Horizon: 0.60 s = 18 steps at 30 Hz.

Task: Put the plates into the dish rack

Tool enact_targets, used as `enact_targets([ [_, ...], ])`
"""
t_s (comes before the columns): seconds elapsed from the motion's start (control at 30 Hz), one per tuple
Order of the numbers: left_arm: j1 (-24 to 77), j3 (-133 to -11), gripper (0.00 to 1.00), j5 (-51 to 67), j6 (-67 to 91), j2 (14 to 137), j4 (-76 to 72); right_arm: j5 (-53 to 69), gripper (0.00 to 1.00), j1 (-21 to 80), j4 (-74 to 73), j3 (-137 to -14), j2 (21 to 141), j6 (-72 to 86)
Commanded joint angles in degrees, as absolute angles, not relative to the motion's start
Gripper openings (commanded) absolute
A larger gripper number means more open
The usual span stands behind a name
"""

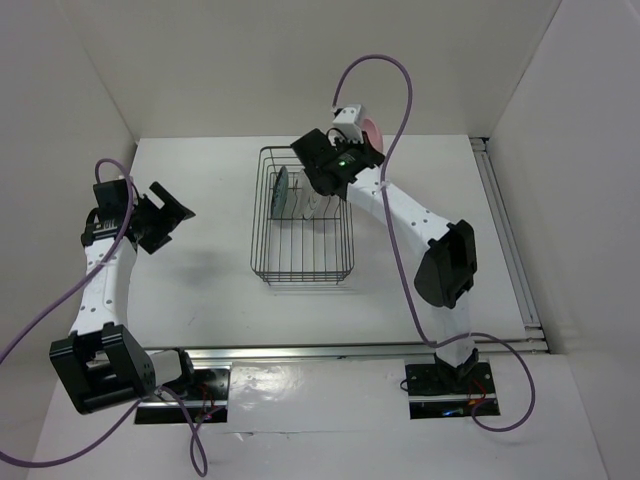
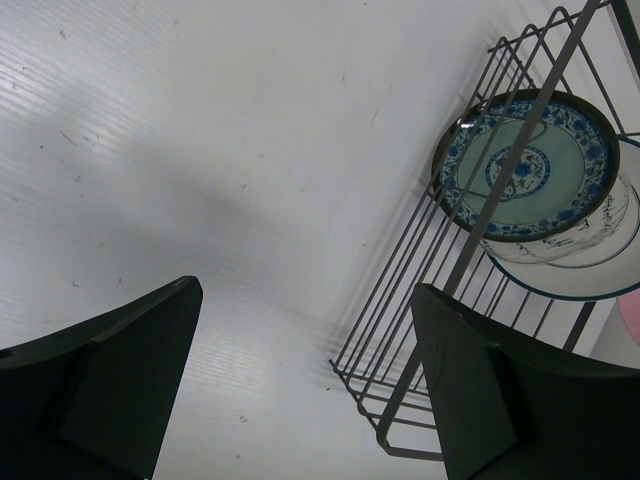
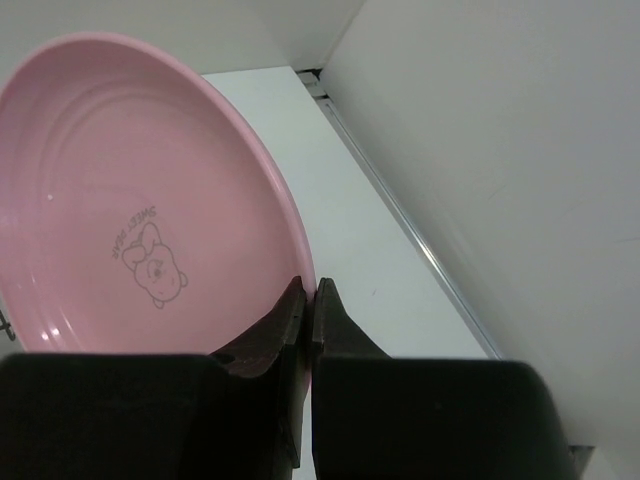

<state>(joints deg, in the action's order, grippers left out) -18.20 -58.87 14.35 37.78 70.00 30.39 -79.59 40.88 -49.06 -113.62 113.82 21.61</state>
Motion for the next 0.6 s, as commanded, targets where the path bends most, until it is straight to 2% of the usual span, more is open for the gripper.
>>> enact_targets([
  [0.0,-18.5,-59.3,1.0,15.2,38.0,68.5,29.0,-83.7,0.0,41.7,-47.8,-117.6,115.3,21.6],
  [0.57,-18.5,-59.3,1.0,16.3,38.0,67.9,29.0,-85.6,0.0,43.4,-48.0,-124.3,122.4,19.5],
])
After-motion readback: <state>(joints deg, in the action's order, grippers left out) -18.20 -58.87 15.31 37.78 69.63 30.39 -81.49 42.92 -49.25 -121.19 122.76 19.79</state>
